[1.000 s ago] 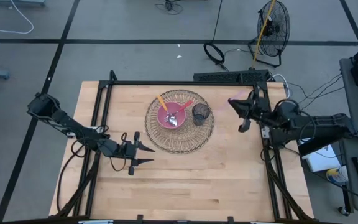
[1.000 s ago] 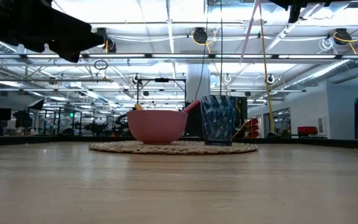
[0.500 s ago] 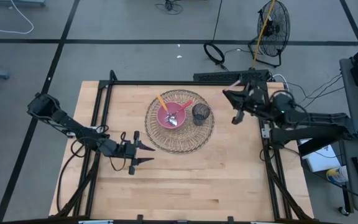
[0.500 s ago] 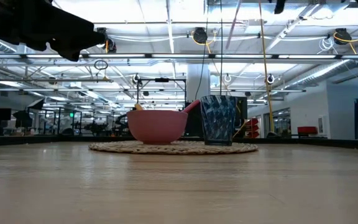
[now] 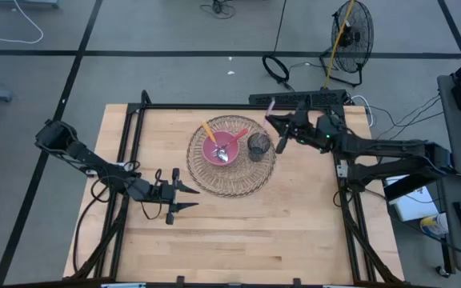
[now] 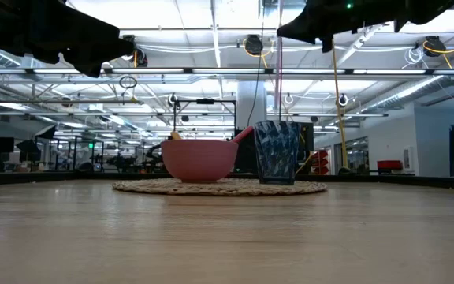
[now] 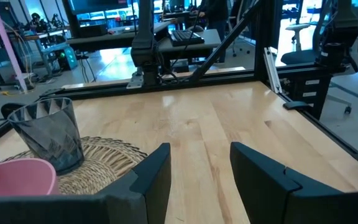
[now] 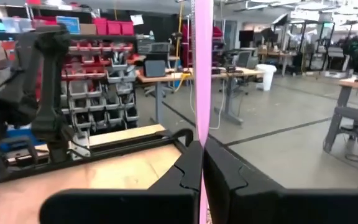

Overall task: Pick & Place Utensil
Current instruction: Put the pink straw into the blue cup on the woven mat

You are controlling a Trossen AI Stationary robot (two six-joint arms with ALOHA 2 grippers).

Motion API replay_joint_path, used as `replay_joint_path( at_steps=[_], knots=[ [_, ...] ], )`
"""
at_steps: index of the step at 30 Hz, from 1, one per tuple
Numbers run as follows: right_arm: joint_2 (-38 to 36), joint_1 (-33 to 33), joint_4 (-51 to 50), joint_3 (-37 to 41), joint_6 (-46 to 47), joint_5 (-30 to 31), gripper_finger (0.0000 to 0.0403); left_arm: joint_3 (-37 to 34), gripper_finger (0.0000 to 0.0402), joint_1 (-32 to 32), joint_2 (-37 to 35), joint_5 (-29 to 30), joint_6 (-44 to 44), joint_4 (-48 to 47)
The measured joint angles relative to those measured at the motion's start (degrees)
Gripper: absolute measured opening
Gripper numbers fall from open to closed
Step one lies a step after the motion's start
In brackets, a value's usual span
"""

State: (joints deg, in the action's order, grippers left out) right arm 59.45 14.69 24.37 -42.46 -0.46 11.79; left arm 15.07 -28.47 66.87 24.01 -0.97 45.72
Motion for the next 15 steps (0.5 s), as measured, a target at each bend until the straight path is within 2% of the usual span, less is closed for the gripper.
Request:
replay_joint_path(
  at_steps=[15],
  knots=[
    [4.8, 0.8, 1.2, 3.2, 2.9, -0.1, 0.0000, 0.0, 0.0170, 0.0, 0.0, 0.0, -0.3, -1.0]
  ],
)
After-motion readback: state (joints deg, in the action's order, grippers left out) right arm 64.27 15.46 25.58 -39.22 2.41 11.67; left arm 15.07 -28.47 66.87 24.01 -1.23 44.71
